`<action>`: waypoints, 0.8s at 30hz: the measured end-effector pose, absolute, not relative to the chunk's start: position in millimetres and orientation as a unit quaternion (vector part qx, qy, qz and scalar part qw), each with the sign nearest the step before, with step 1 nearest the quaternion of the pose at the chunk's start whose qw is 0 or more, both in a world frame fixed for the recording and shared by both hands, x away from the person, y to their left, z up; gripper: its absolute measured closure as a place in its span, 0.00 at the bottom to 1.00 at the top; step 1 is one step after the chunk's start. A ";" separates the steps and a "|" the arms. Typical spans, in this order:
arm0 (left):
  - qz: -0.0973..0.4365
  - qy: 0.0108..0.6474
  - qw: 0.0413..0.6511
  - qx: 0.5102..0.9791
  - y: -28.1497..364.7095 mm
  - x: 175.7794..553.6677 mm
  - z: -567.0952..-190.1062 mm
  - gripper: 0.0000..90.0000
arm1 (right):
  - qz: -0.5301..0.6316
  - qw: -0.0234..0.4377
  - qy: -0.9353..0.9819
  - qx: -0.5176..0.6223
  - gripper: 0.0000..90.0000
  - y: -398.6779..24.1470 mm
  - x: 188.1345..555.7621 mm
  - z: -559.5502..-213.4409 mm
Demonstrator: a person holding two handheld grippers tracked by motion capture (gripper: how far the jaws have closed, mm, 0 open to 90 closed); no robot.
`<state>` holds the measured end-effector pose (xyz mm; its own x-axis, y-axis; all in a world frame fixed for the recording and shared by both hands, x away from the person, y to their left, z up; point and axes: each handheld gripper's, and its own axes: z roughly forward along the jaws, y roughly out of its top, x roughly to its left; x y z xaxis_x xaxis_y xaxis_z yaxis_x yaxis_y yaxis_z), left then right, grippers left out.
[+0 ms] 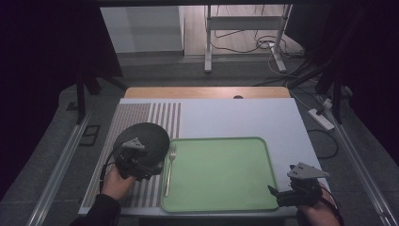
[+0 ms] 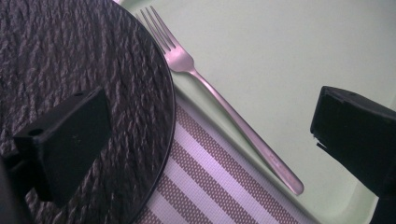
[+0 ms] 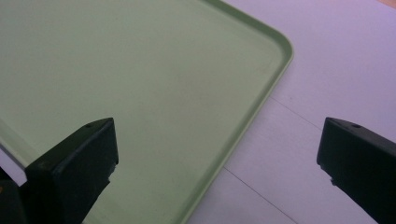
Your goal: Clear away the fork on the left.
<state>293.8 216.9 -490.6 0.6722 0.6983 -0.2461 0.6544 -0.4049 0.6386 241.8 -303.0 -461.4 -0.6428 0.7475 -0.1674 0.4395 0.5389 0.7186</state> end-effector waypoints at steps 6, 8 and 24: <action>0.037 0.402 0.364 0.839 220.4 286.9 -490.2 0.00 | 0.327 0.235 0.845 0.352 0.00 -302.7 241.9 -461.5; 0.040 0.400 0.357 0.843 220.5 284.0 -490.9 0.00 | 0.327 0.235 0.845 0.352 0.00 -302.8 242.0 -461.5; 0.047 0.419 0.354 0.835 234.9 264.3 -493.2 0.00 | 0.328 0.234 0.842 0.358 0.00 -303.5 242.5 -461.3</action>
